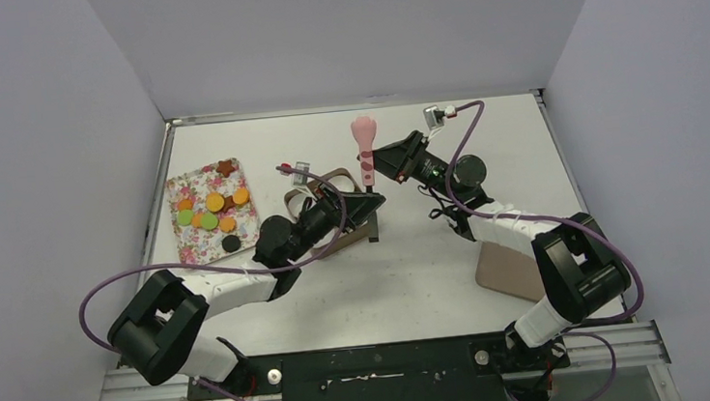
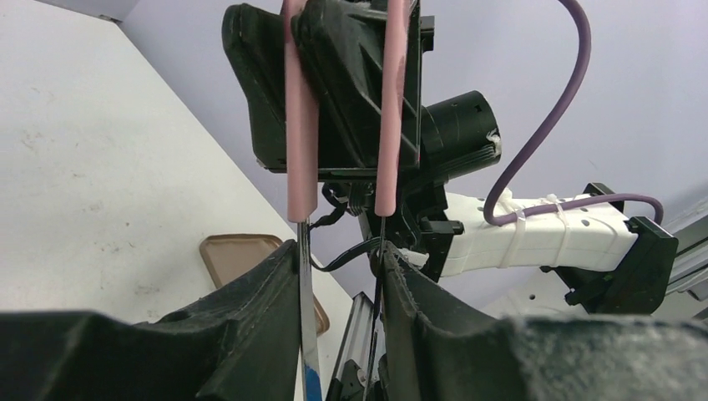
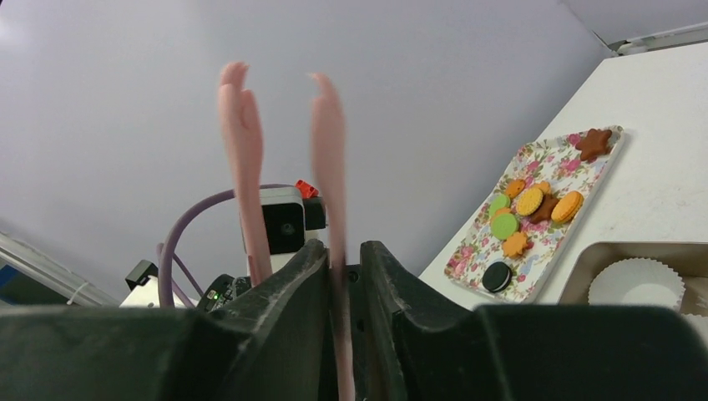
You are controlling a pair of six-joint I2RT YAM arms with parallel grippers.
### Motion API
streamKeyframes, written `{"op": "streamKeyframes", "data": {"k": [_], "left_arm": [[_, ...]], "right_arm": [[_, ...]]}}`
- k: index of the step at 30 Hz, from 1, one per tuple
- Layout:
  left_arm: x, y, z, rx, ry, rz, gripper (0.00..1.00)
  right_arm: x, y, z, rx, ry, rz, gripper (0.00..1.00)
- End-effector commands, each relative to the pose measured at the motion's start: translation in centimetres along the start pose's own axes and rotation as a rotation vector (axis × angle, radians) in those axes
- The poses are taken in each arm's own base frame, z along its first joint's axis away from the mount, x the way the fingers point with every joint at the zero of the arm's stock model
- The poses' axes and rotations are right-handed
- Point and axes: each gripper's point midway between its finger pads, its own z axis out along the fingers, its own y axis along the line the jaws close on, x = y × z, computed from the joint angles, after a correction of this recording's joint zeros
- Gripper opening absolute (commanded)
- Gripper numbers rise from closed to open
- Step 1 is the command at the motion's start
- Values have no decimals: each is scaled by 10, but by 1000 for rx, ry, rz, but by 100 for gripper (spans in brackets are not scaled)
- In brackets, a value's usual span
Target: Pack the cookies
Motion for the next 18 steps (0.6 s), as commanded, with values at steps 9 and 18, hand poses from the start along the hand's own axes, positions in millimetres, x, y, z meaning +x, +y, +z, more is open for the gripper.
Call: {"op": "streamKeyframes", "data": {"k": [9, 18], "left_arm": [[-29, 0, -16, -85, -87, 127, 29], [-47, 36, -36, -304, -82, 187, 30]], "right_arm": [[-12, 8, -7, 0, -41, -106, 51], [-17, -17, -32, 144, -53, -167, 59]]}}
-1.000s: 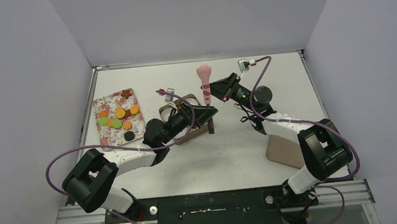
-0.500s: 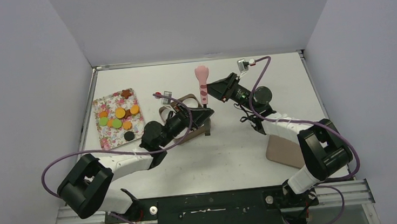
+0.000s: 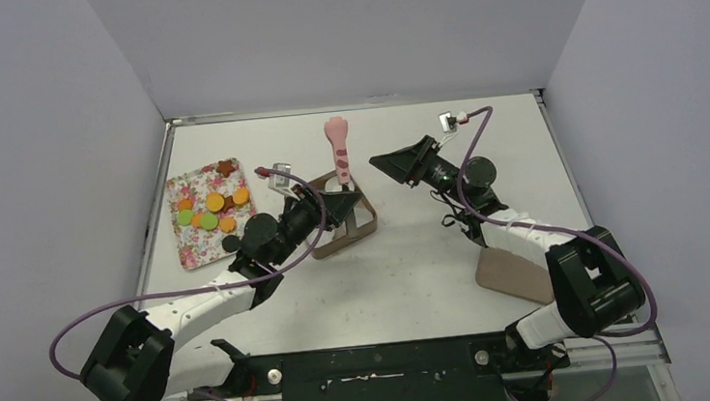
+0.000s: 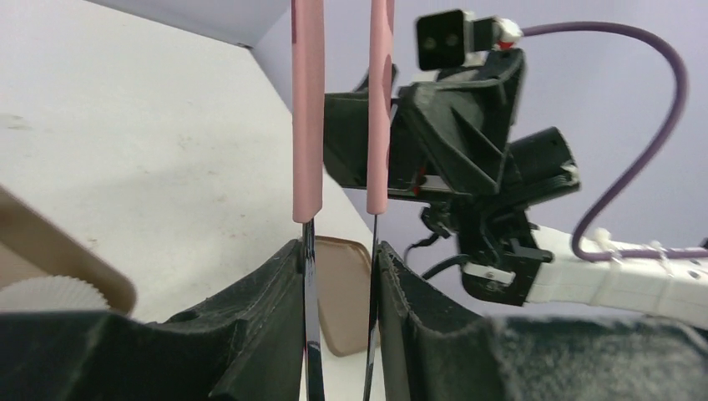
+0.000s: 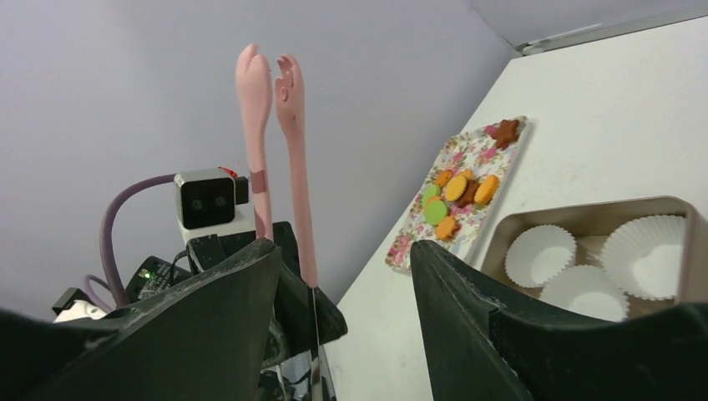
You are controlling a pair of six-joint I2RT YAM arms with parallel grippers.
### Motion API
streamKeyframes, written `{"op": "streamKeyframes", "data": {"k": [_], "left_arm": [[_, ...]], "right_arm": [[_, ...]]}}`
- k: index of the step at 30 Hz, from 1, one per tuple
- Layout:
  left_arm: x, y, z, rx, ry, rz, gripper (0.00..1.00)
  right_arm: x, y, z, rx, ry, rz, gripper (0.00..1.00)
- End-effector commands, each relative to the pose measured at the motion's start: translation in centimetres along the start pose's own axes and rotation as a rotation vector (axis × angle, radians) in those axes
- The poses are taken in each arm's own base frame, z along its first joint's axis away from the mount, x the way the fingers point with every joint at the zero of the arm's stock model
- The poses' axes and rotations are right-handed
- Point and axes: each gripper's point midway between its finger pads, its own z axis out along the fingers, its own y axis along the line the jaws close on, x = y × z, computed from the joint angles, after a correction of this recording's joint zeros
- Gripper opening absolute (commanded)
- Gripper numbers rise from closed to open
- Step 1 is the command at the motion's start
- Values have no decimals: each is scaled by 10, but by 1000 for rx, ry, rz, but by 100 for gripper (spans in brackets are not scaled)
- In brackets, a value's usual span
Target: Pack the cookies
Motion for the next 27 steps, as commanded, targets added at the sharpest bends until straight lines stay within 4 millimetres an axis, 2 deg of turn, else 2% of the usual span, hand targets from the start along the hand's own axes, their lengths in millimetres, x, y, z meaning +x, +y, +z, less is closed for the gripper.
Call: {"op": "streamKeyframes", "data": {"k": [1, 7, 15, 22, 27], "left_arm": [[-19, 20, -8, -136, -20, 81, 31], [-34, 57, -34, -378, 33, 197, 37], [-58, 81, -74, -608, 126, 298, 46], [-84, 90, -114, -814, 145, 398, 47], [-101, 92, -142, -931, 120, 457, 44]], "right_arm": [[-14, 5, -12, 39, -40, -125, 60], [-18, -14, -33, 227, -20, -273, 64], [-33, -23, -70, 460, 4, -462, 67], [-57, -9, -108, 616, -22, -608, 69], [-73, 10, -135, 693, -50, -697, 71]]}}
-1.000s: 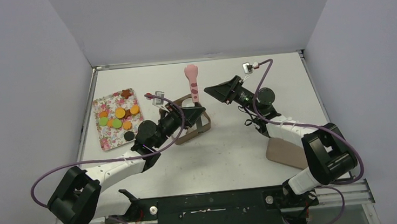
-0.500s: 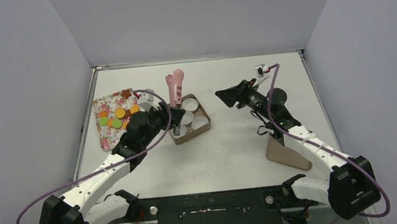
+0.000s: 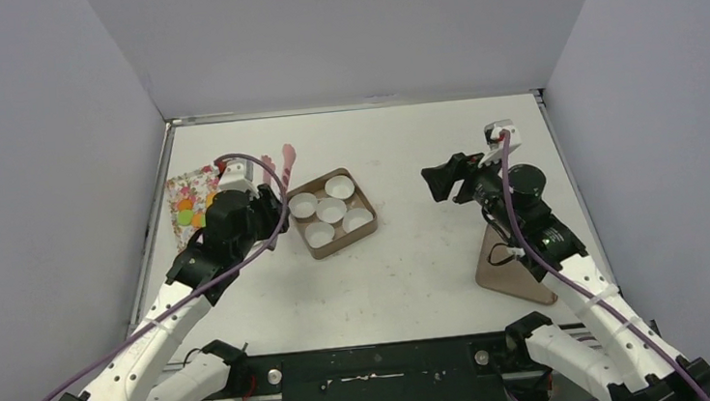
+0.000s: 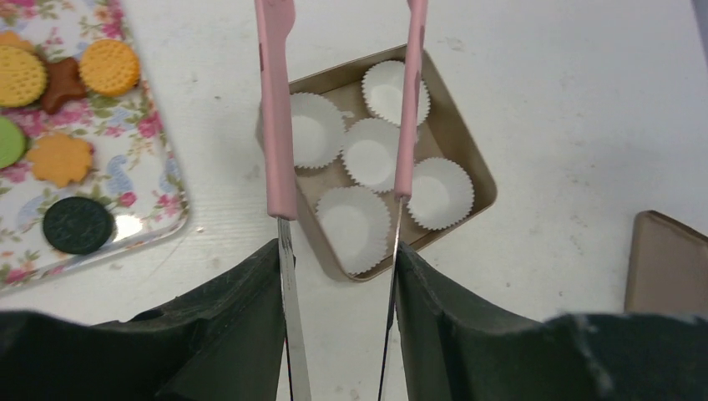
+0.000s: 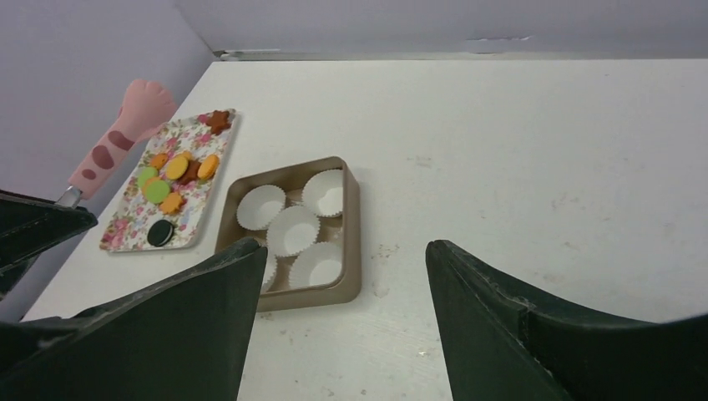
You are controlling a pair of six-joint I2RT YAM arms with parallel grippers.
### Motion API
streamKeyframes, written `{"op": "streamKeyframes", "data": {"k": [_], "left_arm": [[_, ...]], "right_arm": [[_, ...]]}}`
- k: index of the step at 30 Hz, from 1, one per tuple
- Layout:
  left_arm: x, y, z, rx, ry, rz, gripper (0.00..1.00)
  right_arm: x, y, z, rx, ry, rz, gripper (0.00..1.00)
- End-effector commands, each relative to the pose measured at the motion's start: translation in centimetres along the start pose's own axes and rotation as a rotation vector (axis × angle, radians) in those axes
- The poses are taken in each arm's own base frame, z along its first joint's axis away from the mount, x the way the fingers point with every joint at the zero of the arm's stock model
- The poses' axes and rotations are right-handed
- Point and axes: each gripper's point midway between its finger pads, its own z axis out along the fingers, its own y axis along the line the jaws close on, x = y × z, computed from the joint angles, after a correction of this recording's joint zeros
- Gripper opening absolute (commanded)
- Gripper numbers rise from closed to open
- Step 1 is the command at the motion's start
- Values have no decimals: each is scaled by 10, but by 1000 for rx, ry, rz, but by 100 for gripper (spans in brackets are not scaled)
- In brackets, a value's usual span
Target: Pack the cookies
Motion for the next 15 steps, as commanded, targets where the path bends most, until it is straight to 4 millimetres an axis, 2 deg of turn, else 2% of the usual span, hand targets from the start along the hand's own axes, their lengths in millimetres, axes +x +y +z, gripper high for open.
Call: {"op": "streamKeyframes", "data": {"k": [1, 10, 15], "left_arm": [[-22, 30, -24, -147, -47, 63, 43], [-22, 59, -38, -288, -2, 107, 39], [-7, 76, -36, -350, 68, 105, 39]], "right_arm": [[-32, -17, -30, 130, -53, -123, 72], [-58, -46, -82, 350, -84, -231, 77], [-59, -70, -106, 496, -52, -301, 83]]}}
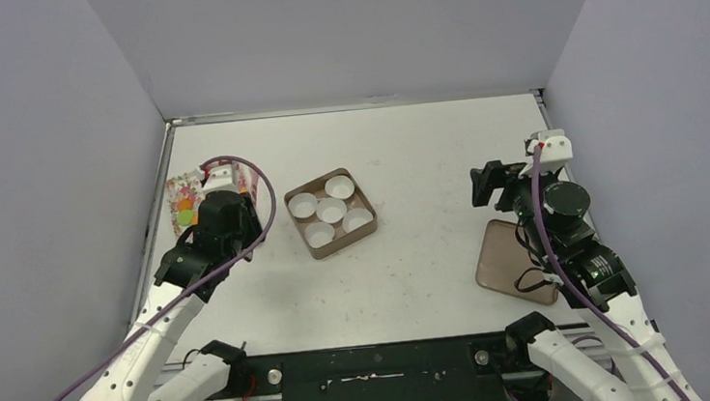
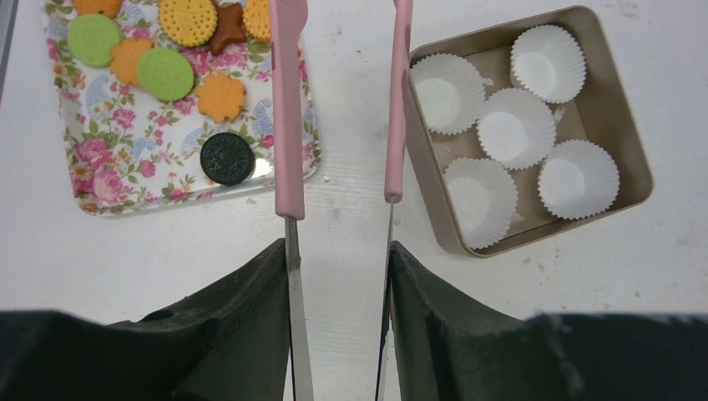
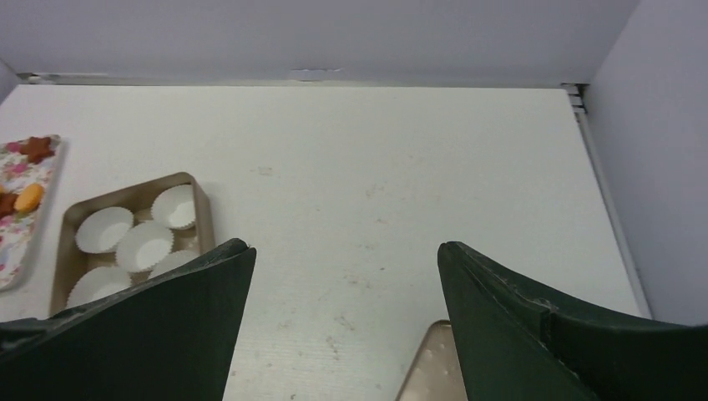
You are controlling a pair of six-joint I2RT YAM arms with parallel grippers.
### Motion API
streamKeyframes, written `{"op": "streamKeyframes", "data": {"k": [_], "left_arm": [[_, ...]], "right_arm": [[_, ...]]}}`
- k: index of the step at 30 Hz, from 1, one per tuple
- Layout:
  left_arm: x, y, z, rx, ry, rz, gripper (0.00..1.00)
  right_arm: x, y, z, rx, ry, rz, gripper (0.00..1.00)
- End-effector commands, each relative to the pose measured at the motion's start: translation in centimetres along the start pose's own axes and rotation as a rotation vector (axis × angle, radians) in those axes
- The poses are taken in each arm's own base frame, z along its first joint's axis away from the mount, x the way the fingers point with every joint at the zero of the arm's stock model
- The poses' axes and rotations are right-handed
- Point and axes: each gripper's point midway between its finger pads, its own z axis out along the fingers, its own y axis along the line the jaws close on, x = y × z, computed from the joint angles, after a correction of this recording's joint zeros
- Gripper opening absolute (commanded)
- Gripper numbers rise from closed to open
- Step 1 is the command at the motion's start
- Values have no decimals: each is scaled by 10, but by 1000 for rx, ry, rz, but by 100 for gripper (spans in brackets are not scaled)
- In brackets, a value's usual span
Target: Pack the cookies
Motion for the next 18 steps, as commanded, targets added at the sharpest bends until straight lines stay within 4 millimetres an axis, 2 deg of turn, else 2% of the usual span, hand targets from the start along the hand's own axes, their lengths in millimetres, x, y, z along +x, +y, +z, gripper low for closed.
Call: {"op": "streamKeyframes", "data": {"k": [1, 8, 13, 18], "left_arm": [[-3, 17, -2, -75, 22, -3, 40], [6, 45, 12, -148, 104, -71, 40], [17, 58, 25, -167, 200, -137, 40], [31, 69, 35, -170, 293, -227, 40]], "right_arm": [[-2, -40, -18, 189, 27, -99, 84], [13, -68, -40, 320, 4, -109, 100], [20, -79, -52, 372, -51, -81, 100], [23, -81, -62, 369, -123, -51, 100]]}}
